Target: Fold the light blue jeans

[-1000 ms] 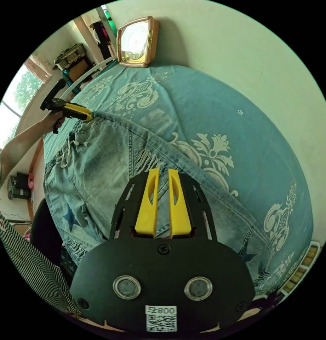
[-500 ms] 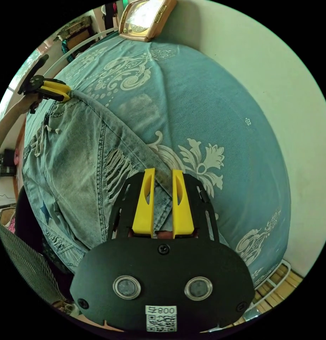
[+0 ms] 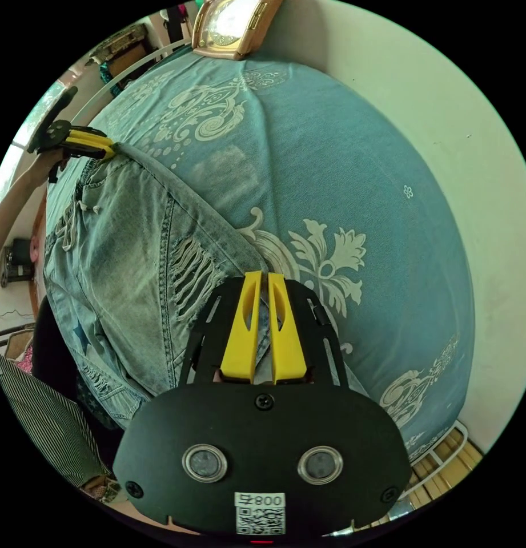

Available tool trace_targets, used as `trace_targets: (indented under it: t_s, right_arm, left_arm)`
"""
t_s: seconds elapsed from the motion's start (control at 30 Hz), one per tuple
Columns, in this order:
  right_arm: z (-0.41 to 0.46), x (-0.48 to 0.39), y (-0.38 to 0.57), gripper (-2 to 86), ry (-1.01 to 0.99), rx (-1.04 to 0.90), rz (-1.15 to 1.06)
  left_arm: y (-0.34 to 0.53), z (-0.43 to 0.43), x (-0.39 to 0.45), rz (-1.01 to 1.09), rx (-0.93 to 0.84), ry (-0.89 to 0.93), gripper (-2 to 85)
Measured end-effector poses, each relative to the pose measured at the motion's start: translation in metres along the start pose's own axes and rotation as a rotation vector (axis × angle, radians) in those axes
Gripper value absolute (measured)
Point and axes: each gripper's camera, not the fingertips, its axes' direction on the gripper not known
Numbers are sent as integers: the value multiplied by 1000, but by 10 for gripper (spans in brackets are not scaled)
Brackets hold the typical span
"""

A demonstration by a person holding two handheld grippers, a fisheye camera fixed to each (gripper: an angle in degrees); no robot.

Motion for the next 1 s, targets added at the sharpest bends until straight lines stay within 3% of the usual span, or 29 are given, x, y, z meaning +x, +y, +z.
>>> trace_targets:
  t_s: [0.7, 1.0]
  right_arm:
    - [-31, -69, 45, 3, 124, 27, 106]
    - [-37, -97, 98, 3, 89, 109, 155]
  left_arm:
    - [113, -66, 36, -25, 160, -99, 14]
    - [184, -94, 59, 24, 222, -102, 16]
